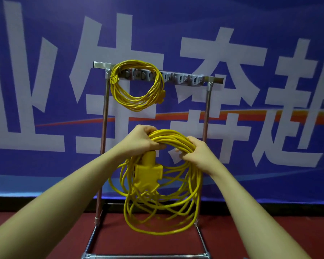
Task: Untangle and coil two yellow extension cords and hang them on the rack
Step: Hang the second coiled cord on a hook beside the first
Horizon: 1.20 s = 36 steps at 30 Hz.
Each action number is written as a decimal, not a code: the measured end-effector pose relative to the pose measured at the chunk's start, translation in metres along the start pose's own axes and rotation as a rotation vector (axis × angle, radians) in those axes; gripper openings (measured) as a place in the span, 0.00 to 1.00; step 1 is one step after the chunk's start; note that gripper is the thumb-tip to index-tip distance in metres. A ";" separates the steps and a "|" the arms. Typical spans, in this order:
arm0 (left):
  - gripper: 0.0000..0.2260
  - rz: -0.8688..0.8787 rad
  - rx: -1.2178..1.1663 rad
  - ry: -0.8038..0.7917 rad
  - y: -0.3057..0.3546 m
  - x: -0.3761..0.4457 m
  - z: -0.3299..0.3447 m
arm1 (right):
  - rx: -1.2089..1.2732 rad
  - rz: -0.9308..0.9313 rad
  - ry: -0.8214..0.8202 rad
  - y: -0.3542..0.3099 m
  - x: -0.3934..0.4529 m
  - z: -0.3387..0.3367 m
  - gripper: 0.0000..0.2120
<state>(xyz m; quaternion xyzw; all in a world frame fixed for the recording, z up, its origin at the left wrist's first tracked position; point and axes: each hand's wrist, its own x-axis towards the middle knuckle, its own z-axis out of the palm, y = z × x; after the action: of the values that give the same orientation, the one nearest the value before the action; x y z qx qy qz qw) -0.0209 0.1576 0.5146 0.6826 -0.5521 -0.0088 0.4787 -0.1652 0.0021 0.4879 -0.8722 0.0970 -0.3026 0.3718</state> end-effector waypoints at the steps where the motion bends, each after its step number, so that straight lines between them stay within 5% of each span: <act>1: 0.08 -0.006 -0.008 0.001 -0.001 0.001 -0.002 | 0.006 0.006 -0.006 -0.001 0.000 0.000 0.11; 10: 0.08 -0.019 0.136 -0.181 -0.028 0.037 -0.007 | -0.217 -0.001 -0.126 0.012 0.036 -0.019 0.10; 22: 0.13 0.032 -0.053 0.057 -0.112 0.189 0.020 | -0.230 0.044 -0.038 0.083 0.188 -0.055 0.11; 36: 0.15 -0.033 -0.002 0.088 0.008 0.352 -0.077 | -0.223 0.141 -0.098 -0.035 0.335 -0.195 0.13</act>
<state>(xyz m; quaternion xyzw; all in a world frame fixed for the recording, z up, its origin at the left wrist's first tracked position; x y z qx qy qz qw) 0.1520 -0.0599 0.7437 0.6909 -0.5192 0.0129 0.5029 -0.0168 -0.2204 0.7711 -0.9129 0.1729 -0.2199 0.2974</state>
